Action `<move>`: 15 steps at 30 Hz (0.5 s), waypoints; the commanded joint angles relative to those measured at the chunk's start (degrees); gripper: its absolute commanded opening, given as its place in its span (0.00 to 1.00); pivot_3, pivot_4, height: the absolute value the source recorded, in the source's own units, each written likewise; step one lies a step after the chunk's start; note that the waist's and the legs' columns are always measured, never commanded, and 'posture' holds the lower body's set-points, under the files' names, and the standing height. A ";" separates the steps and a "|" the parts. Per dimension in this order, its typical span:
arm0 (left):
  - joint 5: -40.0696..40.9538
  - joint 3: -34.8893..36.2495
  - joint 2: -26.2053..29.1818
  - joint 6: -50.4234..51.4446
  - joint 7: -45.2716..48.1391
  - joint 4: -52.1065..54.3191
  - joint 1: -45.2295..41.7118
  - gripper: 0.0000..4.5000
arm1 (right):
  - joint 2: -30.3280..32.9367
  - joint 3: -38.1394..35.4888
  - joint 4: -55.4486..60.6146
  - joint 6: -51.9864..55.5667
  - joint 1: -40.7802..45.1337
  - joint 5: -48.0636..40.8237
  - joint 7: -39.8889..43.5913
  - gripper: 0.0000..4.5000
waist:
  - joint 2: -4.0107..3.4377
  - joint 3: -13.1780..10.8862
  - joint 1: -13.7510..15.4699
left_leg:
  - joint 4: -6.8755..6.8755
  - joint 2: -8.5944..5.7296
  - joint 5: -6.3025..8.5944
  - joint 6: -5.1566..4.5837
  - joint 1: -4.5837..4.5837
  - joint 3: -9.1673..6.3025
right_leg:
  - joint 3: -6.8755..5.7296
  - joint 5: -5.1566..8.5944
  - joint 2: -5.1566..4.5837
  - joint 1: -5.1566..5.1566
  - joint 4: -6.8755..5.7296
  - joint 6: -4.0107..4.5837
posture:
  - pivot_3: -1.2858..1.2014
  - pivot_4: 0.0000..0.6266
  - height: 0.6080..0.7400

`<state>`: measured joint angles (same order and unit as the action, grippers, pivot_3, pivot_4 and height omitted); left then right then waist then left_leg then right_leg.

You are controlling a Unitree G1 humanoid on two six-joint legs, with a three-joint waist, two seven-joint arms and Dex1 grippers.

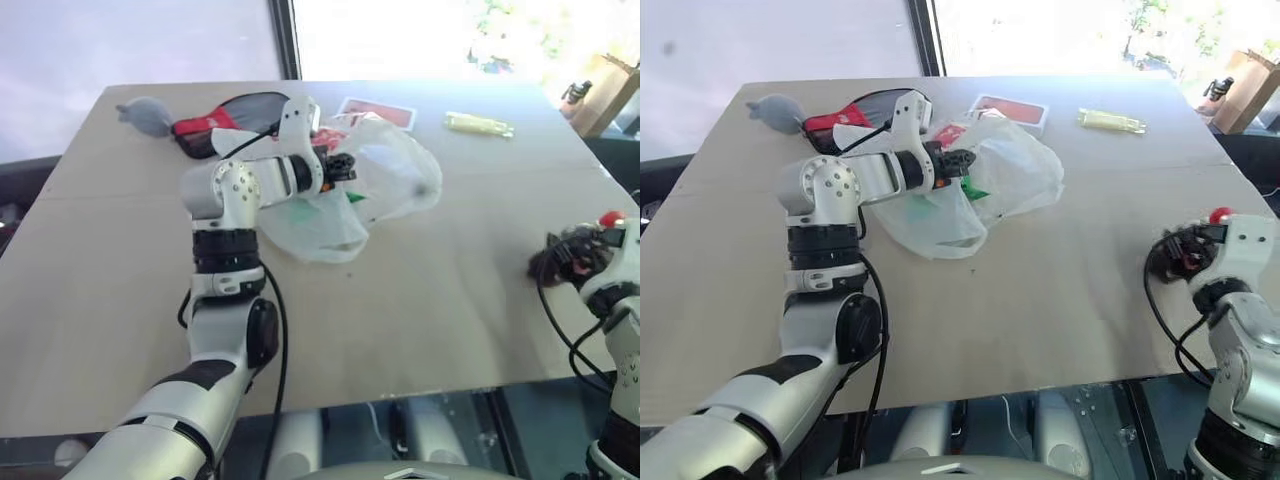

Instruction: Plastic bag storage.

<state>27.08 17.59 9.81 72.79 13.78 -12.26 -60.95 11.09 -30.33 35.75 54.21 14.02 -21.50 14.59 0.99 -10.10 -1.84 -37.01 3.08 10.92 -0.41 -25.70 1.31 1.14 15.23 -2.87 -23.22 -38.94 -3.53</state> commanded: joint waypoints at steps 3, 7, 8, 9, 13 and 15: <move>3.38 1.94 -0.37 2.24 0.05 1.02 -4.43 0.00 | -8.54 14.49 3.73 -1.13 13.05 -6.66 -3.93 0.71 | -0.03 -0.01 -0.31 | 0.04 0.06 -0.01 0.02 -0.04 -0.08 | -0.07 0.00 0.09 -0.06 -0.01 0.00 | 0.52 0.24 1.00; 6.36 3.77 0.60 5.97 0.78 2.48 -5.72 0.00 | -13.57 27.56 -16.73 -17.76 18.89 3.51 -4.28 0.71 | 0.00 -0.01 0.01 | 0.10 -0.03 -0.01 0.02 -0.11 -0.03 | -0.06 0.00 0.00 -0.06 0.13 0.00 | 0.52 0.24 1.00; 7.25 5.36 0.73 7.23 0.36 2.58 -6.47 0.00 | -15.06 29.65 -22.98 -22.65 20.91 5.10 -3.72 0.71 | 0.06 -0.03 -0.02 | 0.08 -0.06 -0.01 0.02 -0.15 -0.03 | -0.07 0.00 -0.04 -0.06 0.16 0.00 | 0.52 0.24 1.00; 7.89 6.52 0.68 8.11 -0.13 2.66 -6.99 0.00 | -16.10 30.75 -27.27 -26.23 22.21 5.97 -3.22 0.71 | 0.08 -0.05 -0.05 | 0.02 -0.07 -0.01 0.02 -0.16 -0.01 | -0.05 -0.01 -0.05 -0.07 0.16 -0.01 | 0.52 0.24 1.00; 10.98 13.50 -0.16 14.24 -1.89 4.08 -9.46 0.00 | -17.48 36.65 -48.63 -43.66 29.95 15.46 -4.18 0.71 | 0.13 -0.08 -0.13 | -0.03 -0.07 -0.15 0.25 -0.44 -0.05 | -0.09 -0.01 -0.06 -0.30 0.11 -0.01 | 0.52 0.24 1.00; 11.50 15.28 -0.49 16.78 -2.76 6.02 -9.50 0.00 | -17.37 38.12 -57.09 -51.41 33.18 18.55 -4.13 0.71 | 0.13 -0.09 -0.30 | 0.02 -0.05 -0.17 0.29 -0.49 -0.05 | -0.09 -0.01 -0.05 -0.39 0.11 -0.01 | 0.52 0.24 1.00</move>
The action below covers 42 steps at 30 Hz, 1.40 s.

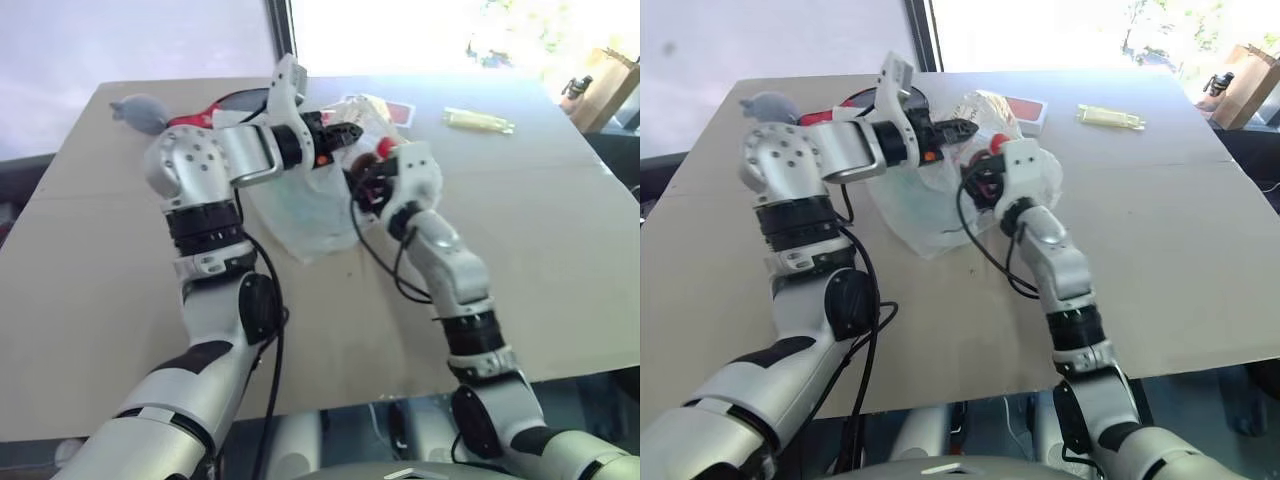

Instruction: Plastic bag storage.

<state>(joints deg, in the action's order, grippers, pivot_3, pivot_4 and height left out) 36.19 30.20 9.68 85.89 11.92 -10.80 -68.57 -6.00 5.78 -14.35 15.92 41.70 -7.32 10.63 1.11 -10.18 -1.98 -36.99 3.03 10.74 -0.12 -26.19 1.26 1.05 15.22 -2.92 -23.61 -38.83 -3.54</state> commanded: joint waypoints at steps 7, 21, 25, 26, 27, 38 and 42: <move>6.05 2.65 -1.82 6.61 -3.81 11.26 2.40 0.00 | 1.03 5.86 -36.84 -24.93 20.38 13.18 0.56 0.99 | 0.02 -0.01 -0.37 | 0.15 0.04 -0.13 0.22 0.09 0.02 | 0.03 -0.01 0.00 -0.01 -0.01 0.02 | 0.52 0.24 1.00; 2.29 3.77 -0.85 -1.51 -5.39 5.64 2.66 0.00 | 8.92 -1.80 -4.74 -1.03 12.44 7.41 3.66 0.99 | 0.02 0.00 0.31 | 0.37 0.03 -0.19 0.32 0.20 0.03 | 0.03 -0.02 -0.03 0.00 -0.04 0.03 | 0.52 0.24 1.00; 2.54 3.01 -0.46 -4.26 -4.92 2.46 1.71 0.00 | 11.23 -1.01 -3.63 0.55 13.30 11.04 0.78 0.99 | 0.02 0.00 0.02 | 0.38 0.02 -0.19 0.31 0.24 0.05 | 0.04 -0.02 -0.02 0.00 -0.07 0.03 | 0.52 0.24 1.00; 2.63 2.77 -0.38 -4.88 -4.77 1.70 1.42 0.00 | 11.55 -1.13 -1.53 1.91 13.22 10.61 1.46 0.99 | 0.02 -0.01 -0.04 | 0.37 0.03 -0.19 0.31 0.23 0.05 | 0.04 -0.02 -0.01 0.00 -0.07 0.03 | 0.52 0.24 1.00; 2.73 2.59 -0.32 -5.41 -4.68 1.12 1.20 0.00 | 11.72 -1.27 0.68 3.33 12.96 9.94 2.36 0.99 | 0.02 -0.01 -0.06 | 0.38 0.02 -0.19 0.31 0.23 0.06 | 0.06 -0.02 -0.01 -0.02 -0.07 0.03 | 0.52 0.24 1.00; 1.60 -7.93 1.70 -10.84 0.04 3.09 3.76 0.00 | 26.25 -3.13 56.27 37.71 -7.35 -16.34 21.36 0.99 | 0.04 0.00 1.59 | 0.47 0.01 -0.17 0.29 0.08 0.00 | -0.07 0.00 -0.01 -0.02 0.20 0.03 | 0.52 0.24 1.00; 2.59 -13.37 2.21 -14.15 4.66 8.13 6.72 0.00 | 25.73 -6.25 59.24 41.56 -10.06 -20.61 17.88 0.99 | 0.04 0.00 1.35 | 0.40 0.00 -0.16 0.25 0.14 0.02 | -0.02 -0.01 -0.02 -0.01 0.06 0.03 | 0.52 0.24 1.00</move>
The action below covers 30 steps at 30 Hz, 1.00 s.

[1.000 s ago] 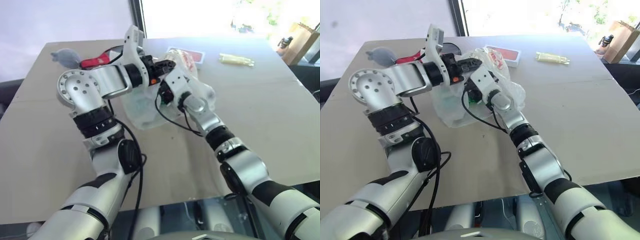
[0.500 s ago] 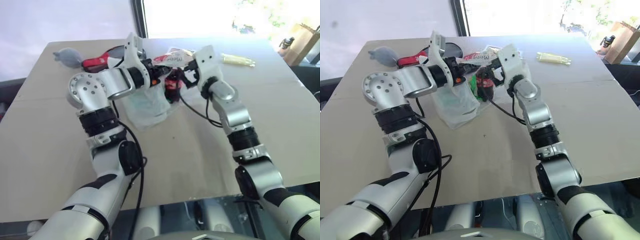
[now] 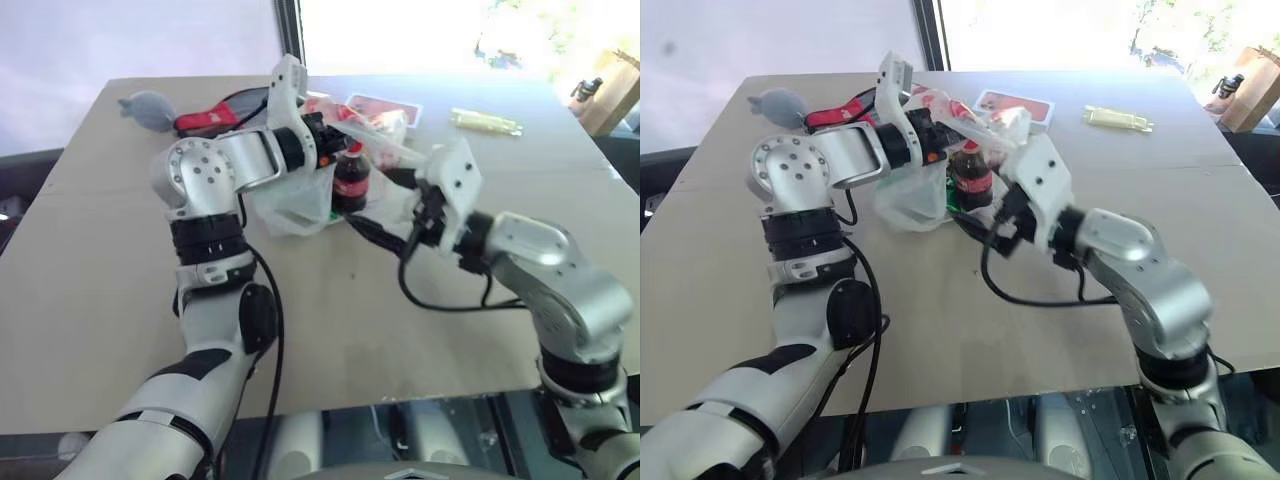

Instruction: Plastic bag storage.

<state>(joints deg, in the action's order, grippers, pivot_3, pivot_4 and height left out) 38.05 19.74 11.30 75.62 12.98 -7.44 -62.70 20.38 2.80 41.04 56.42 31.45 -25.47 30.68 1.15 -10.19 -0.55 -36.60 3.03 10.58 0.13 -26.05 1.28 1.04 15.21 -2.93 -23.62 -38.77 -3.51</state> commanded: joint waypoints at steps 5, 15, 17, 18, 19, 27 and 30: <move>1.29 -8.78 1.33 -6.54 8.69 9.09 2.51 0.00 | -1.30 4.89 -9.12 -6.07 2.31 5.69 -5.83 0.99 | -0.01 0.01 -0.43 | -0.01 0.10 0.09 -0.20 0.23 -0.01 | 0.06 0.00 0.16 0.07 -0.17 0.02 | 0.52 0.24 1.00; -5.43 -16.32 2.58 -14.80 9.37 7.52 3.55 0.00 | 0.36 8.65 -21.37 -20.57 5.24 4.33 6.84 0.99 | 0.00 0.00 -0.16 | -0.16 0.07 -0.02 -0.03 0.05 0.02 | 0.10 -0.01 0.14 0.07 -0.02 0.03 | 0.52 0.24 1.00; -6.29 -16.15 2.64 -15.54 8.93 7.04 4.13 0.00 | 0.75 4.69 -12.90 -16.95 3.56 -3.67 8.65 0.99 | -0.01 0.00 -0.17 | -0.12 0.08 -0.01 -0.03 0.02 0.01 | 0.09 -0.01 0.15 0.03 -0.01 0.03 | 0.52 0.24 1.00; -6.79 -16.35 2.88 -16.04 8.97 7.01 4.57 0.00 | 0.98 2.24 -8.60 -14.72 2.68 -7.99 8.13 0.99 | 0.01 0.01 -0.14 | -0.10 0.09 -0.01 -0.04 0.02 -0.01 | 0.08 -0.01 0.15 0.03 0.00 0.03 | 0.52 0.24 1.00; -7.43 -16.40 3.08 -16.58 8.74 6.74 5.06 0.00 | 1.41 -1.08 -3.95 -11.93 1.70 -13.00 6.15 0.99 | 0.04 0.02 -0.10 | -0.08 0.10 0.02 -0.07 0.03 -0.03 | 0.05 0.00 0.15 0.05 0.02 0.03 | 0.52 0.24 1.00; -8.92 -16.52 3.86 -23.42 12.17 5.22 7.57 0.00 | 14.07 -22.98 13.83 4.06 -7.66 -32.63 -18.50 0.99 | 0.06 0.04 0.33 | -0.21 0.08 0.14 -0.29 0.23 -0.08 | -0.07 0.00 0.07 0.32 -0.04 0.04 | 0.52 0.24 1.00; -9.26 -17.11 4.61 -24.90 13.99 5.19 7.99 0.00 | 15.88 -26.26 14.53 6.71 -10.93 -35.06 -28.02 0.99 | 0.06 0.04 0.12 | -0.28 0.08 0.14 -0.29 0.28 -0.05 | 0.00 -0.01 0.08 0.35 -0.08 0.05 | 0.52 0.24 1.00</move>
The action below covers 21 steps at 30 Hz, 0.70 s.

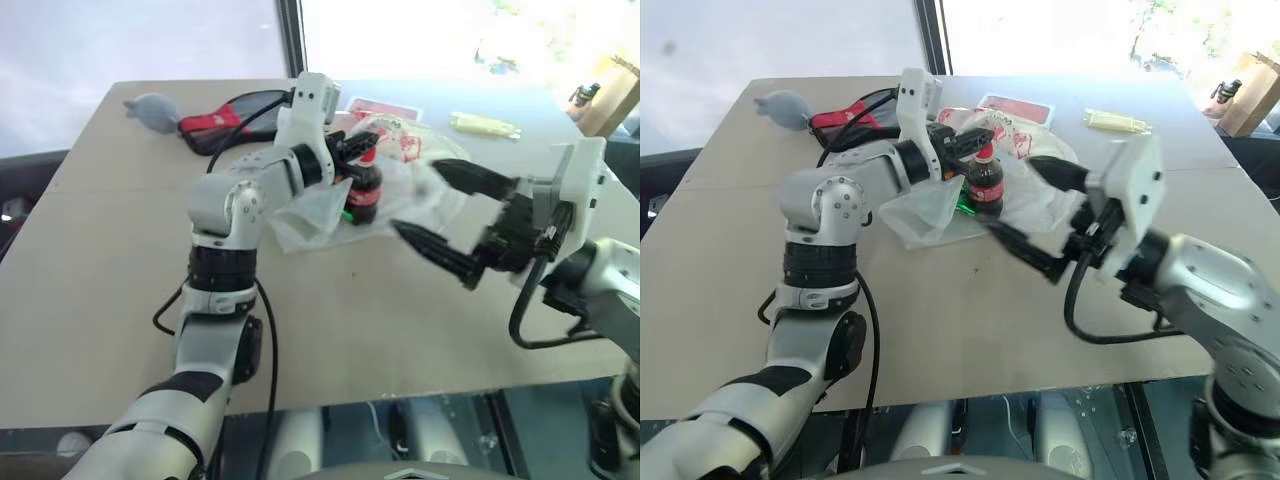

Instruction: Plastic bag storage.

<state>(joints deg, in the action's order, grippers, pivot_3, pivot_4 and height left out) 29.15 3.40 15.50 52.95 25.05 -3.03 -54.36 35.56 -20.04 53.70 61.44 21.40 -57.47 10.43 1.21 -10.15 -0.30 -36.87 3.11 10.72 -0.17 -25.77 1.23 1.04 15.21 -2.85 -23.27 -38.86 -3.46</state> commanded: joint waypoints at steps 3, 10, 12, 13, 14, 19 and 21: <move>-0.96 -0.97 0.84 -4.25 3.11 0.63 -0.42 0.00 | -2.21 0.24 -1.70 4.81 -1.61 -1.08 -15.88 0.99 | 0.00 0.00 -0.52 | 0.00 0.01 0.00 0.00 0.02 0.01 | 0.05 0.00 0.04 0.00 -0.01 0.00 | 0.52 0.24 1.00; -1.69 -1.60 1.70 -5.33 3.79 2.15 -0.54 0.00 | -13.48 6.55 -9.00 4.47 2.37 -1.27 -24.34 0.94 | 0.00 0.01 -0.49 | 0.00 0.04 0.00 -0.01 -0.02 0.02 | 0.09 0.00 0.09 -0.05 -0.01 -0.01 | 0.52 0.24 1.00; -1.64 -1.37 1.88 -4.86 3.27 3.19 -0.23 0.00 | -14.18 7.63 -10.10 4.67 2.56 0.13 -24.70 0.82 | 0.00 0.01 -0.35 | 0.01 0.04 0.00 -0.02 -0.06 0.01 | 0.06 0.00 0.09 -0.05 0.02 -0.01 | 0.52 0.24 1.00; -1.56 -1.20 1.99 -4.67 3.09 3.74 -0.04 0.00 | -14.31 7.82 -10.37 4.57 2.58 0.32 -24.77 0.71 | 0.00 0.01 -0.27 | 0.01 0.03 0.01 -0.03 -0.11 0.00 | 0.04 0.00 0.08 -0.06 0.03 -0.01 | 0.52 0.24 1.00; -1.33 -0.93 2.14 -4.72 3.11 4.38 0.22 0.00 | -14.34 7.90 -10.59 4.25 2.66 0.36 -24.60 0.60 | 0.00 0.01 -0.26 | 0.00 0.03 0.02 -0.04 -0.14 0.00 | 0.03 0.00 0.07 -0.07 0.06 -0.01 | 0.52 0.24 1.00; 8.86 4.66 4.61 3.83 7.80 7.02 0.67 0.06 | -13.75 7.70 -12.42 3.19 4.00 0.59 -22.57 0.08 | 0.00 0.01 -0.49 | 0.01 0.04 0.03 -0.06 -0.15 0.02 | 0.05 0.00 0.07 -0.12 0.03 -0.01 | 0.52 0.24 1.00; 12.44 7.60 5.92 7.13 8.34 7.19 0.25 0.17 | -13.49 7.54 -13.22 2.81 4.52 0.56 -21.79 0.00 | 0.00 0.01 -0.63 | 0.01 0.06 0.03 -0.06 -0.15 0.01 | 0.05 0.00 0.09 -0.16 -0.01 -0.01 | 0.52 0.24 1.00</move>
<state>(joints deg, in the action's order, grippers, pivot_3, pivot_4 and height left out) 37.85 7.44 20.04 57.71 32.45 1.70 -52.68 21.55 -11.63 39.78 65.87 24.65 -56.71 -12.35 1.21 -10.14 -0.93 -36.87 3.19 10.75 -0.23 -25.91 1.25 1.09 15.21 -2.75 -23.42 -38.87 -3.47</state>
